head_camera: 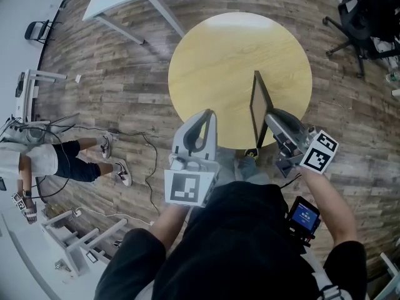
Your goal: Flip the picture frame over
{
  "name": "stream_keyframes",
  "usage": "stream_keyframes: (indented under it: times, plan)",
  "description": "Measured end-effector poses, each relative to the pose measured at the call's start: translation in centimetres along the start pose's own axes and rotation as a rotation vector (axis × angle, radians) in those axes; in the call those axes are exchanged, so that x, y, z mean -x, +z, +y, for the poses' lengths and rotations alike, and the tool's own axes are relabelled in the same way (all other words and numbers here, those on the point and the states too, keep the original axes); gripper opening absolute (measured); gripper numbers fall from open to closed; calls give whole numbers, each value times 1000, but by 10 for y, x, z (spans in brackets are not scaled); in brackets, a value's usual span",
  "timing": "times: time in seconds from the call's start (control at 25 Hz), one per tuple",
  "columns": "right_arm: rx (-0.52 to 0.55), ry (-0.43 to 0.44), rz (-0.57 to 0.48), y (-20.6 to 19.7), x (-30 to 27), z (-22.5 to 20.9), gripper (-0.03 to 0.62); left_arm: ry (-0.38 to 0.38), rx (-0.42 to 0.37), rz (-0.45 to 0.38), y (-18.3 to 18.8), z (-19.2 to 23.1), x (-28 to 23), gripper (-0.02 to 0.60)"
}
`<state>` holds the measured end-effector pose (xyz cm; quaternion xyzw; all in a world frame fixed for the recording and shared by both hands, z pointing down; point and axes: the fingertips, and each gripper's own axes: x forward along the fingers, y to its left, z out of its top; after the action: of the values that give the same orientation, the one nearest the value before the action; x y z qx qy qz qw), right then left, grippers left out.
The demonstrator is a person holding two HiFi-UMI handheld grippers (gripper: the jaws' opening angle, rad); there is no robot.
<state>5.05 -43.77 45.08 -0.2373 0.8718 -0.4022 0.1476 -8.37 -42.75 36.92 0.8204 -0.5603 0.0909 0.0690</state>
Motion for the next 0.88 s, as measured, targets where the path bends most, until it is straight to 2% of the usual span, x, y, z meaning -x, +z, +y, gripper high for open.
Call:
stream_keyframes:
  times: [0.28,0.4,0.52,0.72,0.88]
  plan:
    - [-99,-95,-109,20,43,-28,86,-34,-3,4,0,-16,-12,31]
    - [-132,-142,-124,20,59,-40,86,-44,2,1,0,-19,-13,31]
    - [-134,-205,-76,5,70,-55,86,-51,-4,7,0,-22,-14,31]
    - [-135,-351,69,-40,80,-92,84,-57,-9,2,-1,-25,-14,31]
    - [-181,-425,142,-66,87,-114,80,-51,-12,16,-2,-25,-11,31]
